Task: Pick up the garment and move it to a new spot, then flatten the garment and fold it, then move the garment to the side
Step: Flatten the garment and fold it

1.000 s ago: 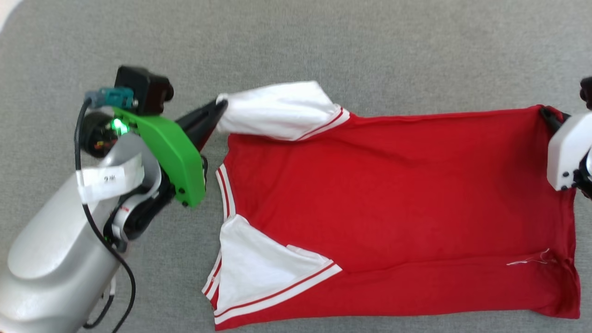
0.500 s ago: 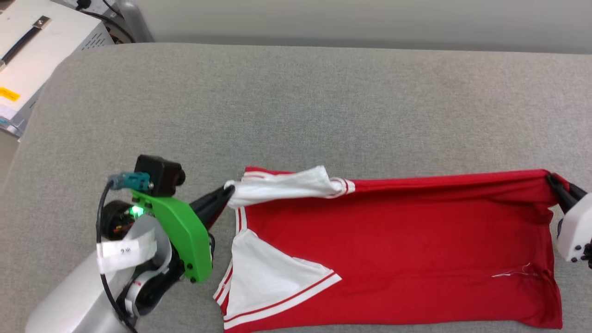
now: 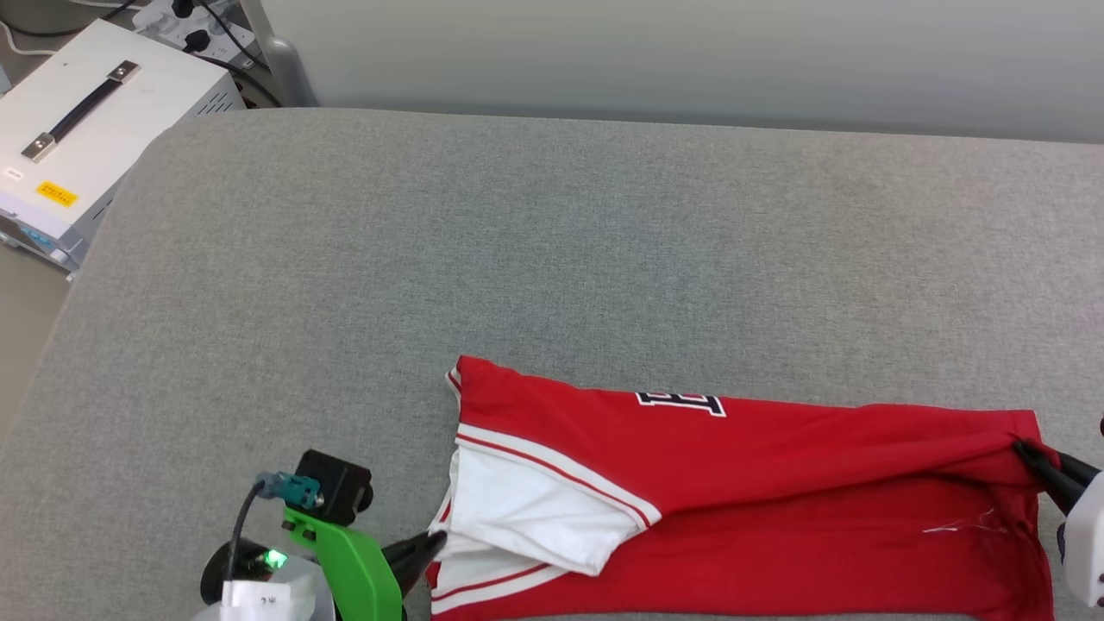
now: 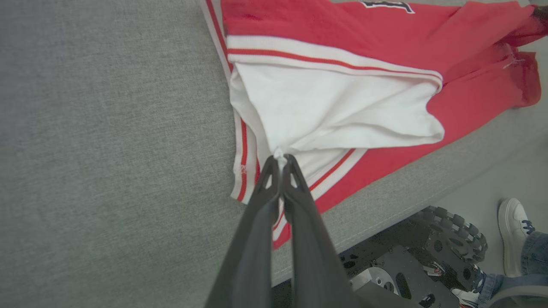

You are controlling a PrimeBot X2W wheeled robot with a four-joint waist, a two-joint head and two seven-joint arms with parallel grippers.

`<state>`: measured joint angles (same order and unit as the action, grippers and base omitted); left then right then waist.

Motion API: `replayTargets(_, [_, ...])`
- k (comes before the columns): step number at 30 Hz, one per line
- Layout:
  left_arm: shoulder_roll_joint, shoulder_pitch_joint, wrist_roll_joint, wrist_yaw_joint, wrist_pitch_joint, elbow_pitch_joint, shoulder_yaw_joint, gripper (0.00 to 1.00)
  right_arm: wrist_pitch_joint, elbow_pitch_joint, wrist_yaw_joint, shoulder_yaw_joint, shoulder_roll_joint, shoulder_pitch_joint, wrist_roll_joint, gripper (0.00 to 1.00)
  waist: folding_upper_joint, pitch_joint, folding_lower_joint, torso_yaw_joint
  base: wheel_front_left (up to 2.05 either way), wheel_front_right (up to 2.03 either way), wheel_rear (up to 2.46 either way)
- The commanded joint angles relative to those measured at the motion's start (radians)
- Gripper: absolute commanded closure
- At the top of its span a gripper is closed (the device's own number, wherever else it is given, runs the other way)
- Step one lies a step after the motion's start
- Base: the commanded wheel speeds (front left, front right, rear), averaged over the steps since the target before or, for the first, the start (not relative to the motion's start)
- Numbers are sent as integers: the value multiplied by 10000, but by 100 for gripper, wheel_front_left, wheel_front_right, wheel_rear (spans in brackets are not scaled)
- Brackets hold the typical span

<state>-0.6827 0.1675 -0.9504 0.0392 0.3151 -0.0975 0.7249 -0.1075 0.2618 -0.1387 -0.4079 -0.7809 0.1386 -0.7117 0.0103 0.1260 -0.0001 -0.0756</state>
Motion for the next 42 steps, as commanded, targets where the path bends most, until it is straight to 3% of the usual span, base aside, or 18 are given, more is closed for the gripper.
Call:
replayTargets(1, [44,-186,181,-33,20,162,100,100,-54,-49,80,-167,-188,-142,-85,100,-103,15,1,-10,0,0,0])
replayTargets(8, [394,-110,370,-241,-170,962,381,100,-156,-54,80,-1428,-878,16,11,100,-103,49,1,-26,0,0,0])
replayTargets(9, [432,-90,386,-269,-190,1038,405,100,-163,0,80,-1547,-919,55,11,90,-103,49,1,-26,0,0,0])
replayTargets(10, [479,-68,398,-299,-212,1128,432,96,-172,66,80,-1678,-949,105,-21,60,-103,45,1,-28,0,0,0])
replayTargets(11, [507,-50,424,-315,-229,1202,455,2,-213,154,80,-1744,-941,131,-122,0,-103,37,1,-28,0,0,0])
replayTargets(19, [770,-108,518,-307,-850,1783,394,0,-145,-3,80,-1924,-874,220,-1361,0,-103,-474,1,5,0,0,0])
replayTargets(29, [948,-77,750,402,-2662,1454,-619,0,-975,-977,80,-457,-749,-93,-2282,0,-103,-1175,1,103,0,0,0])
replayTargets(32, [1015,68,1160,620,-3767,1269,-1043,0,-1361,-962,80,474,-367,-267,-2330,0,-103,-1260,1,121,0,0,0])
replayTargets(37, [1045,294,2673,1400,-5388,1274,-1328,0,-2136,-584,80,2356,826,-667,-1502,0,-103,-1269,1,121,0,0,0])
replayTargets(42, [1673,80,3239,1531,-5753,1013,-2025,0,-2926,-1021,80,3807,2139,-1304,-532,0,-103,-1143,1,101,0,0,0])
